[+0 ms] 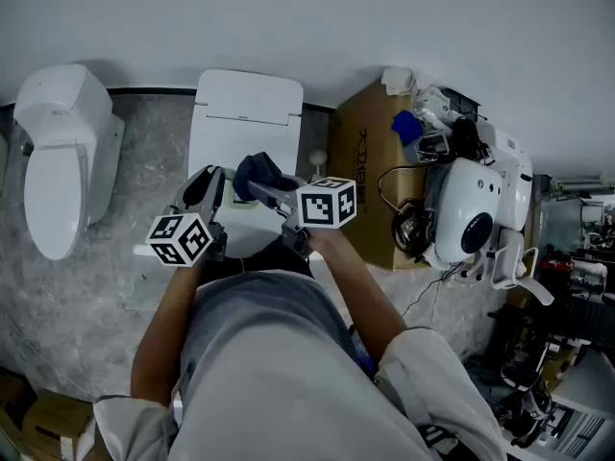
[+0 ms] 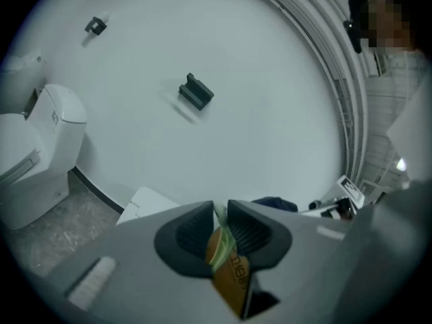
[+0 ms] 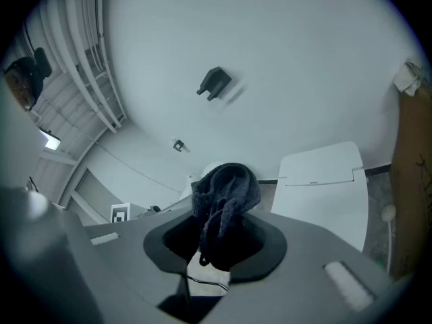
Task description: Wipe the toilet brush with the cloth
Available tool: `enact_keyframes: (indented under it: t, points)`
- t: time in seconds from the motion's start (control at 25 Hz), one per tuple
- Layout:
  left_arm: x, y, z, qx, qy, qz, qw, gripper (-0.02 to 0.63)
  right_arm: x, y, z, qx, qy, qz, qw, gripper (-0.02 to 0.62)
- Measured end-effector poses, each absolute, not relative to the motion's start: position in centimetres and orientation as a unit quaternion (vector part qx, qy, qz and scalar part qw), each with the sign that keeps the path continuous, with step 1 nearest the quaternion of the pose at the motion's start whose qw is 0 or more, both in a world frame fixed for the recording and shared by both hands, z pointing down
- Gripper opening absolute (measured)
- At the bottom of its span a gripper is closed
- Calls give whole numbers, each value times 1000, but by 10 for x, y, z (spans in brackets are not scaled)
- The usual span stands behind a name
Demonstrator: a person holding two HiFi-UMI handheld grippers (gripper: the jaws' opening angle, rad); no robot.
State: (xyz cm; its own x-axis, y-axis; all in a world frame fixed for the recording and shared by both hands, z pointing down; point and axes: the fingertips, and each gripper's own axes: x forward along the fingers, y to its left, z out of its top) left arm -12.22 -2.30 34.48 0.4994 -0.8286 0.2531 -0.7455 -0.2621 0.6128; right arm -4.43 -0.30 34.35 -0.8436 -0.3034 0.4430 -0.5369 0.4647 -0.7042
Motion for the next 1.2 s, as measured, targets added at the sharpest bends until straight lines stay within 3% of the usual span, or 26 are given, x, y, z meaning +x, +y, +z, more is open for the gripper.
enact_keyframes:
  t: [0.68,0.88,1.2]
  points:
    - [-123,5,307,841,-473,-35,262,0,-31,16,308,292,-864,399,98,95]
    - [-137,12,278,835,-491,-47,246,0,-26,21,284,310,-878,350,105,95]
    - [-143,35,218,844,-509,-37,164,0,-1,24,237,389,-878,255,110,95]
